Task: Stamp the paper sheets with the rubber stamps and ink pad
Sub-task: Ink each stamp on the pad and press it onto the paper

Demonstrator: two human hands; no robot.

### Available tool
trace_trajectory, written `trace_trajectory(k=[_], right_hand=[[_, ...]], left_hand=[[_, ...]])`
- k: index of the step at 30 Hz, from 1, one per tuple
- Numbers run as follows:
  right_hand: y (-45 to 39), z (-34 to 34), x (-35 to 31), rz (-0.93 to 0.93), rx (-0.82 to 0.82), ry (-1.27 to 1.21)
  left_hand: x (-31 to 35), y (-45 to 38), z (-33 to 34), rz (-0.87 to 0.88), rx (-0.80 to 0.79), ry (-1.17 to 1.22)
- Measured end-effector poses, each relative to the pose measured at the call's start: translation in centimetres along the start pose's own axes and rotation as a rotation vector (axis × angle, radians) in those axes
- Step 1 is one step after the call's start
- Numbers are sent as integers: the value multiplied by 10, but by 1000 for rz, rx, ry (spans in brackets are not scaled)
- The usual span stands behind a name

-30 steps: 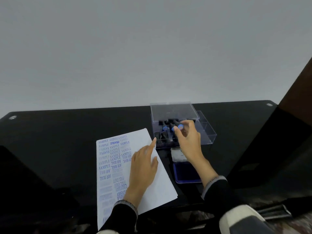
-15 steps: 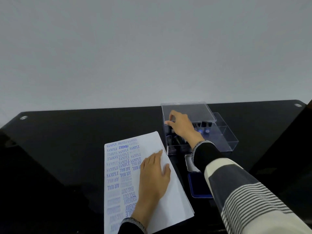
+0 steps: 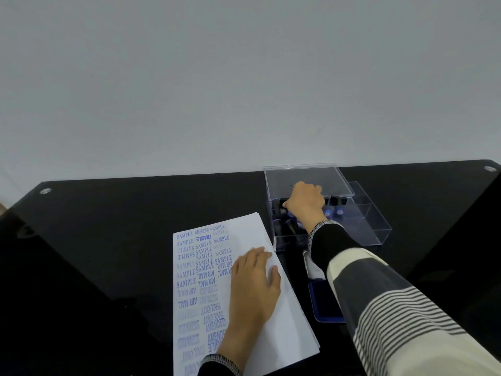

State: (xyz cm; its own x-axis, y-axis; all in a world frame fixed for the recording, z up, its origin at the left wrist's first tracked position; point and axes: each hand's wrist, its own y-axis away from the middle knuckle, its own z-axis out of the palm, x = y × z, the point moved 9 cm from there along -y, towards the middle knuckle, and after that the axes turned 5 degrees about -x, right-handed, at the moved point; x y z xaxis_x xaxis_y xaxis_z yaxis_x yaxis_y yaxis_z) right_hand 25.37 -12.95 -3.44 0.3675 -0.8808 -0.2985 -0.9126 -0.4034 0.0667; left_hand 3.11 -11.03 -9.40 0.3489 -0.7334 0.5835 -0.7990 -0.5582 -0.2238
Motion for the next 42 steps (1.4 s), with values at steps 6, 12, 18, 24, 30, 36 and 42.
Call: trace_trajectory(k=[6,12,18,24,30,36,42], right_hand=[[3,-5,3,36,43,-182],[53,-27,23,-31,120,-1204],[125,-12,83,-22,51,-1183],[177,-11,135,-53,10,-781],[184,-16,138,-147,59,-502],[184,-14,116,-197,76,-223],[187,-9,117,-174,169,-175]], left_hand=[[2,1,-1,-3,-21,-20],[6,-1,-2,30,-13,-21],[30,5,-2,203,-23,-129],[51,14,-6,240,-140,-228],[61,51,29,317,-446,-89],[57,48,29,319,-351,-87],[58,48,29,319,-347,-65]])
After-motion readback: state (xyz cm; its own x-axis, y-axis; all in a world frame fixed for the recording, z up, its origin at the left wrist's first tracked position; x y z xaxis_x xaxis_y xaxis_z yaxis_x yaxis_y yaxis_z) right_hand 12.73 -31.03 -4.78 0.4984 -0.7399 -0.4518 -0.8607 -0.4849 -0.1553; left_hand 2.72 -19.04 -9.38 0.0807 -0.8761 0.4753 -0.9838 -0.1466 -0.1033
